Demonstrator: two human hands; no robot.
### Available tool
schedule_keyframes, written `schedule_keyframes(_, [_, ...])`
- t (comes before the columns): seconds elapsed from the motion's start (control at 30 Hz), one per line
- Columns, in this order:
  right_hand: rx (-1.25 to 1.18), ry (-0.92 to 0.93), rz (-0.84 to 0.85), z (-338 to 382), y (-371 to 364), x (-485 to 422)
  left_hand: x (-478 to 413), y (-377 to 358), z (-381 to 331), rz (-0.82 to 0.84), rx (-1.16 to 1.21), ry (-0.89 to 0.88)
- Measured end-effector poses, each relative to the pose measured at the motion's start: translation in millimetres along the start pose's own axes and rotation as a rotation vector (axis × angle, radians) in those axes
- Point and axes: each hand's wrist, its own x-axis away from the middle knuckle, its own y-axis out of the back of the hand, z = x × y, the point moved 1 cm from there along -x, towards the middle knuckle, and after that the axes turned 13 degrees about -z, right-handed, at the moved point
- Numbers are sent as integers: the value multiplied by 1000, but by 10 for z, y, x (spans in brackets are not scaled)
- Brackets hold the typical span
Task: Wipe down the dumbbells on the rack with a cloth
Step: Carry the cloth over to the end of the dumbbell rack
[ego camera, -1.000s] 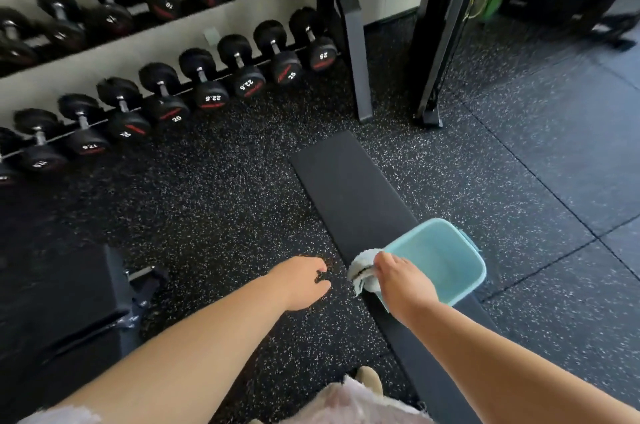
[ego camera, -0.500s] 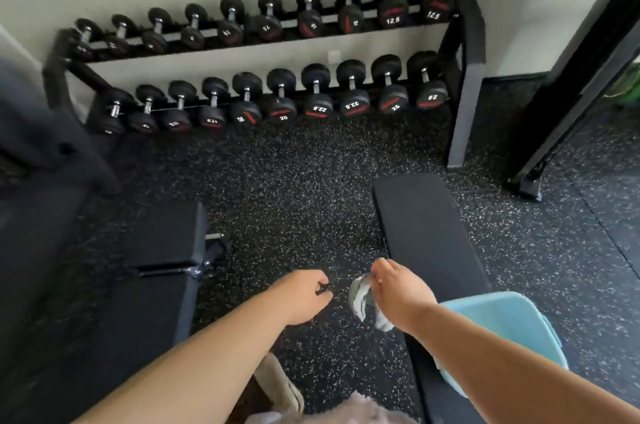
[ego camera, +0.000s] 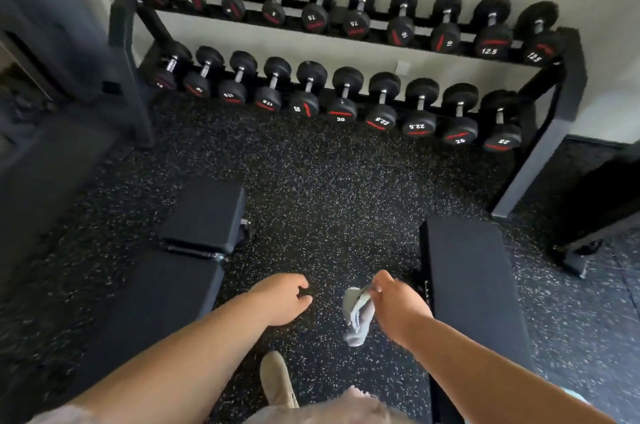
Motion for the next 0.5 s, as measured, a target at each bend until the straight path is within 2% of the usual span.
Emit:
schedule_keyframes(0.17, [2, 17, 71, 641, -27, -452, -293, 364, 599, -9, 34, 28])
schedule_keyframes(0.5, [28, 108, 48, 1551, 40, -1238, -695, 983, 1344, -37, 14, 46])
